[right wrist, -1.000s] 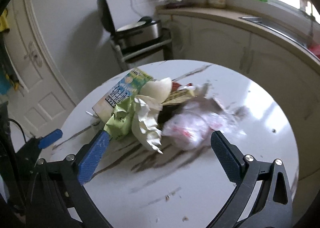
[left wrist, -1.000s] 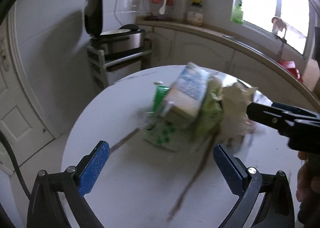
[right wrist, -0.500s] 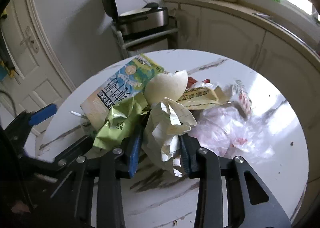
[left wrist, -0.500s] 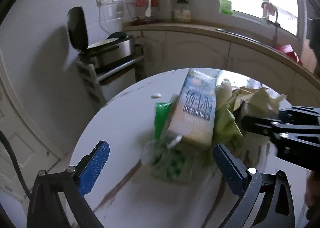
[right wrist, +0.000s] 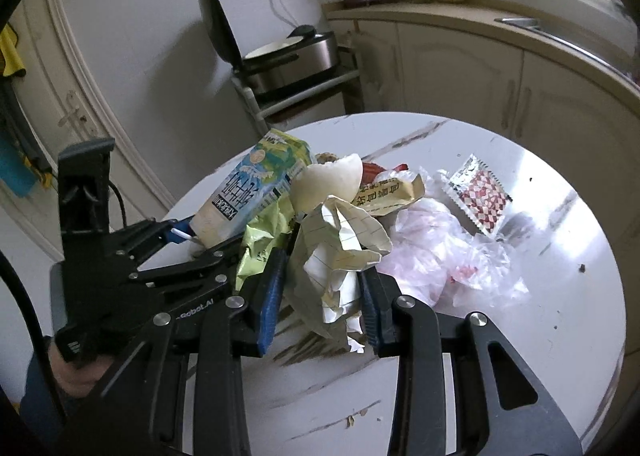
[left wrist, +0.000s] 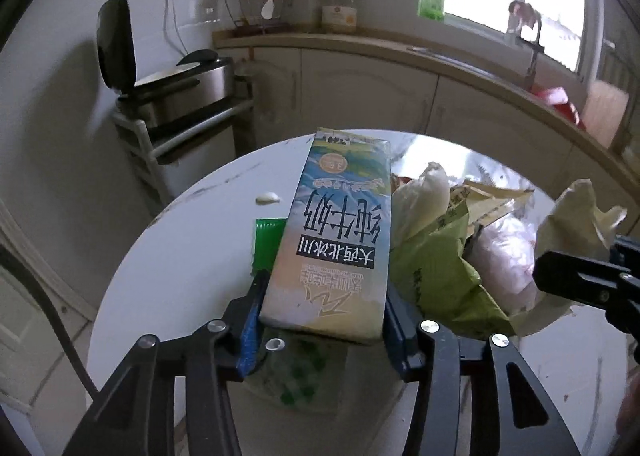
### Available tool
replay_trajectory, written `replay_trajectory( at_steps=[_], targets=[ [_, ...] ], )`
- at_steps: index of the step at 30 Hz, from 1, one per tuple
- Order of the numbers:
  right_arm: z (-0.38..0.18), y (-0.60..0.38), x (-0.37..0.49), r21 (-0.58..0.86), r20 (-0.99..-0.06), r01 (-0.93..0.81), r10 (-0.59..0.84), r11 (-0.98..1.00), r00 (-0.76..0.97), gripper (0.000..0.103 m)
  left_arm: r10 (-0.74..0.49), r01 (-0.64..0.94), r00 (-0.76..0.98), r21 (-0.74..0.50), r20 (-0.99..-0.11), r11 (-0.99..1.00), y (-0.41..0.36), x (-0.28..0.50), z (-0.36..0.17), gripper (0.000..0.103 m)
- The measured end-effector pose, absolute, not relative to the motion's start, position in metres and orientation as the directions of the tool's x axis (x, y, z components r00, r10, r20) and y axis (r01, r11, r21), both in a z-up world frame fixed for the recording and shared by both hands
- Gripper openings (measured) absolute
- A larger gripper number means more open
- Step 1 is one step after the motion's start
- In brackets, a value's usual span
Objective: Collect trash
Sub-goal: 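Grasp the milk carton with the left gripper while the right grasps the white tissue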
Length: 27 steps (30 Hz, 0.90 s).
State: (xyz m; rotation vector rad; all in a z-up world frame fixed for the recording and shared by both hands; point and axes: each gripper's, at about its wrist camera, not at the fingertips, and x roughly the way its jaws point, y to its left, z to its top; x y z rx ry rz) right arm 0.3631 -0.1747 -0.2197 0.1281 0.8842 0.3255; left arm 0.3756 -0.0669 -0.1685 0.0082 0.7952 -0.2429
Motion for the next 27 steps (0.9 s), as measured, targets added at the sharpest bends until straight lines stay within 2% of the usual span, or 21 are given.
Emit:
replay_trajectory(
  at_steps=[6,15,27],
  targets=[
    [-0.213,-0.184,0.351,0.259,-0.721,-0.225,0.344,0.939,0.602,0.033,-0.218,0.193,0.707,-0.114,-0.673,0.975,-0.044,0.372,-0.166,0.046],
    [-0.194,-0.202,0.329,0.279,-0.680,-0.210,0.347,0.937,0.645,0.033,-0.243,0.198,0.770,-0.141,-0.590,0.970,-0.034,0.314,-0.146,0.046],
    [-0.166,-0.263,0.282,0.284,-0.623,-0.124,0.281,0.951,0.730,0.033,-0.386,0.364,0.764,-0.148,-0.517,0.920,-0.083,0.247,-0.123,0.046]
  ],
)
